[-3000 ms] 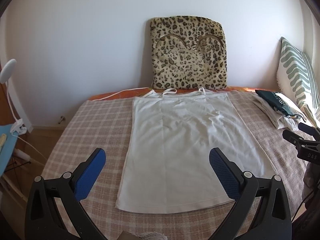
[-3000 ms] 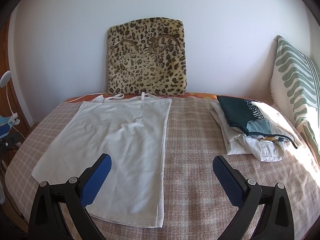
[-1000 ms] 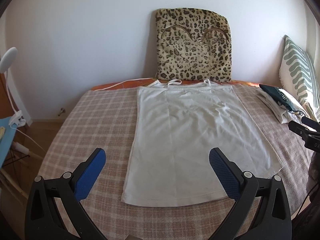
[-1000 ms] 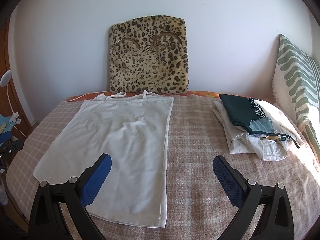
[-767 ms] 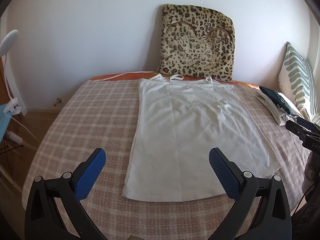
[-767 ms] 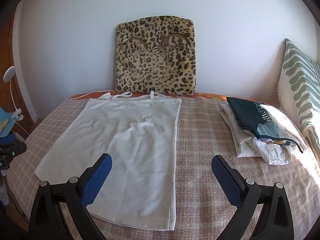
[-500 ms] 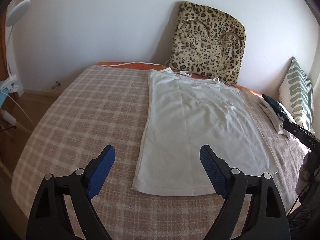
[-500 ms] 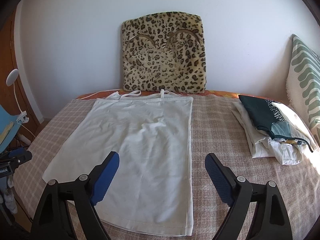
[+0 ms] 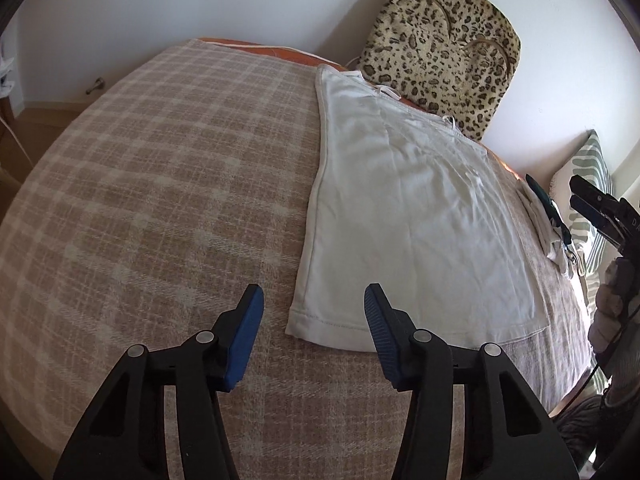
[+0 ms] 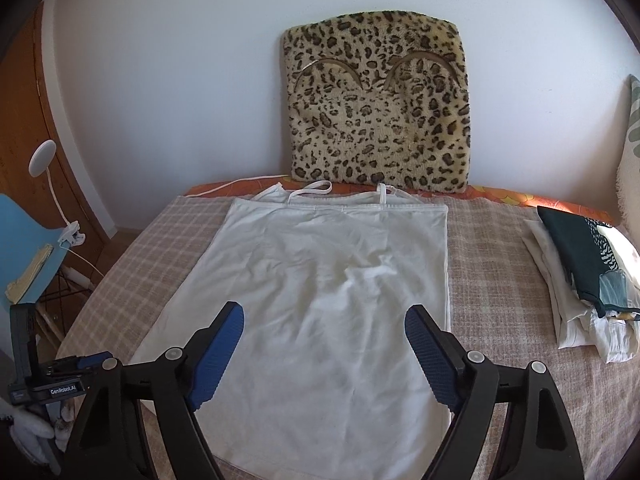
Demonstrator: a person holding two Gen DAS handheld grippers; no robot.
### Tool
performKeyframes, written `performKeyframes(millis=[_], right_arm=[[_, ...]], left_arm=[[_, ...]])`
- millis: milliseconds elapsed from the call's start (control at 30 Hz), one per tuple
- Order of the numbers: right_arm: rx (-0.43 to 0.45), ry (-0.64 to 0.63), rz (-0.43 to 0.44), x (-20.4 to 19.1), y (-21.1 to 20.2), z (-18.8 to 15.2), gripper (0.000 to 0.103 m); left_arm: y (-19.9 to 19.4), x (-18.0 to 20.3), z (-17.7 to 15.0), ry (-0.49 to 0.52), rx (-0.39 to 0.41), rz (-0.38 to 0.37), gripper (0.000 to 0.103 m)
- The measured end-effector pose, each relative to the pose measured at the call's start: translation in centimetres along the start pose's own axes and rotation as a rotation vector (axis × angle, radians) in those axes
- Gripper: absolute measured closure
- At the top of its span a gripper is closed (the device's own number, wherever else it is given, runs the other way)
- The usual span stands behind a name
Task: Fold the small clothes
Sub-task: 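Move the left gripper to the camisole's hem corner while the right gripper reaches its strap end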
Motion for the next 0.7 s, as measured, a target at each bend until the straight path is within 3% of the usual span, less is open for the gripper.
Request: performKeyframes(millis=[167,367,700], right_arm=[[-0.044,-0.051,0.071,-3.0,3.2,3.5,0.018],[-0.143,-0.046,0.168,-4.4,9.0,6.8,0.023],[-0.237,-0.090,0.179,-7.2,16.2,9.0,0.028]], left_arm=[[0.8,-0.2,-0.5,-0.029,-0.039,-0.036,0.054],[1.1,-0.3,-0.1,0.013,-0.024,-0.016,0.070],[1.3,-0.7,-0.2,0.017,-0.026,0.001,0.070]])
Point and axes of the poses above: each gripper's, at about its wrist camera, not at the fingertips, and y roughly the way its jaws point, x to its right, z to its top, the point moved 6 cm from there along y, roughly the way its jaws point
